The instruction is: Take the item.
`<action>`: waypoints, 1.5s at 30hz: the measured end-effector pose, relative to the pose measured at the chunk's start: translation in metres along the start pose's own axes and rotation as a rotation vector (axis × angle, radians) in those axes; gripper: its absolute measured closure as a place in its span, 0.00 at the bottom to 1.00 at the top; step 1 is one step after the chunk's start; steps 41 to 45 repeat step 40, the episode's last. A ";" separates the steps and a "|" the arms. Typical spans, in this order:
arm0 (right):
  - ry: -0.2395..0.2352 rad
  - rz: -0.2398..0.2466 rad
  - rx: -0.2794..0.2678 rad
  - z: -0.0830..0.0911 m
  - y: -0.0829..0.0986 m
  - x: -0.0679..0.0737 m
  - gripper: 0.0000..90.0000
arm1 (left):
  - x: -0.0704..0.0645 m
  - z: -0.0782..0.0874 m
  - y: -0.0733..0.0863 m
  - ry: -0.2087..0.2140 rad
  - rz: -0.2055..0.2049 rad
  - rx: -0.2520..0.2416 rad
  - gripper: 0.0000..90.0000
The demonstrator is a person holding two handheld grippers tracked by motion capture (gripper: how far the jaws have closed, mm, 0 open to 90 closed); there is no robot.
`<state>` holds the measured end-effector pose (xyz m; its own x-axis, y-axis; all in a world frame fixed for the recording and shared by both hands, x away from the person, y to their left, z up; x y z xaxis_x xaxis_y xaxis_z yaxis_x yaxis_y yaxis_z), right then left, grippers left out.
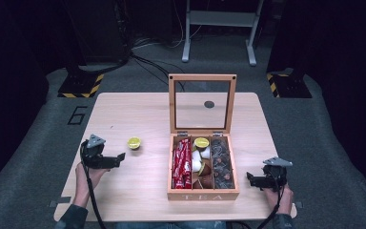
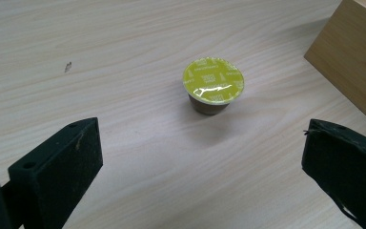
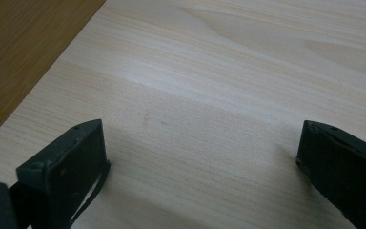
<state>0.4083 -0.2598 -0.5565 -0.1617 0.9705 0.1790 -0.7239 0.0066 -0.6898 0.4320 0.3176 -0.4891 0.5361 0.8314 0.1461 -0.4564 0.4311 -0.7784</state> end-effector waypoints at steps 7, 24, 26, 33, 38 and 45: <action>0.000 -0.001 0.000 0.000 0.000 0.000 0.02 | 0.001 0.010 0.015 -0.015 0.001 0.008 0.00; 0.001 -0.001 0.000 0.000 0.000 0.000 0.02 | 0.006 0.028 0.076 -0.043 0.026 0.076 0.00; -0.002 0.001 0.002 0.000 0.000 0.000 0.02 | 0.007 0.029 0.082 -0.043 0.036 0.081 0.00; -0.001 0.004 -0.005 0.000 0.000 0.000 0.02 | 0.007 0.027 0.097 -0.078 0.025 0.113 0.00; -0.003 0.006 -0.002 0.001 0.000 -0.001 0.02 | 0.005 0.021 0.103 -0.094 0.026 0.126 0.00; -0.002 0.006 -0.002 0.001 0.000 0.000 0.02 | 0.003 0.017 0.106 -0.092 0.035 0.122 0.00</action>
Point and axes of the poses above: each handheld gripper's, and its own axes: z roughly backward along the jaws, y roughly out of its underside, x roughly to its left, the point moved 4 cm from there along -z, roughly forward along the jaws, and after that the axes turned 14 degrees about -z, right-handed, at the moved point
